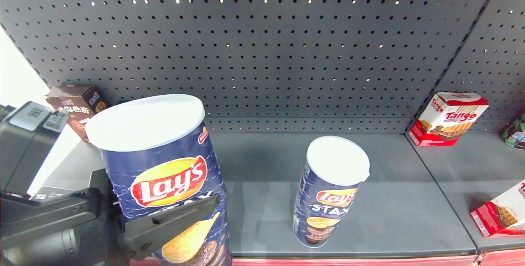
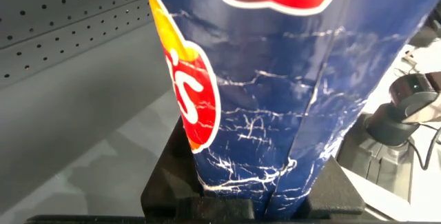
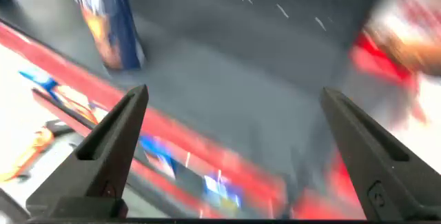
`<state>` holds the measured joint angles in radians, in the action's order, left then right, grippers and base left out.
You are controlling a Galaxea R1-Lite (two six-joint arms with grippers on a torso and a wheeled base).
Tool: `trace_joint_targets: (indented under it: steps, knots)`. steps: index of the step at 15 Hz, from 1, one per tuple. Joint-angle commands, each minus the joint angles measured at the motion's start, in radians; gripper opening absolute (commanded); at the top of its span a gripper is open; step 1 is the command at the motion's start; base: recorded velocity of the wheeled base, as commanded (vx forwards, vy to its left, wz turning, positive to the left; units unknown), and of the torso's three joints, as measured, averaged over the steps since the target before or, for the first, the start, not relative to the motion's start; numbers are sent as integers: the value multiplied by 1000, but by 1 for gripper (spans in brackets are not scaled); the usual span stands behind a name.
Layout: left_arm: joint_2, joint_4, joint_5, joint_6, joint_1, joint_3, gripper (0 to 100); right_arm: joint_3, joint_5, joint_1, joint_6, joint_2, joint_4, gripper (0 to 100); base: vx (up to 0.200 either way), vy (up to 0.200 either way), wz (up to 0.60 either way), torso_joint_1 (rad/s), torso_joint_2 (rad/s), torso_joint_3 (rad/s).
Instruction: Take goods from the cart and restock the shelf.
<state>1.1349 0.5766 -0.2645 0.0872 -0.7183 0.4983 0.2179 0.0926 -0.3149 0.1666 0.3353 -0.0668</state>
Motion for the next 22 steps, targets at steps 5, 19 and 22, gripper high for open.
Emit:
trace_joint_targets:
  steps: [5,19,22]
  knots:
    - [-15,-3,1,0,-3,-15,0,-186,-260,14,-122,-335,84,100,0,0,0,0,0,0]
    - [-1,-4,-2,-53,-4,-4,0,-192,-66,33,-50,-314,78,100,0,0,0,0,0,0]
    - [-7,-7,2,-50,-3,2,0,-196,-63,19,-82,-335,68,100,0,0,0,0,0,0]
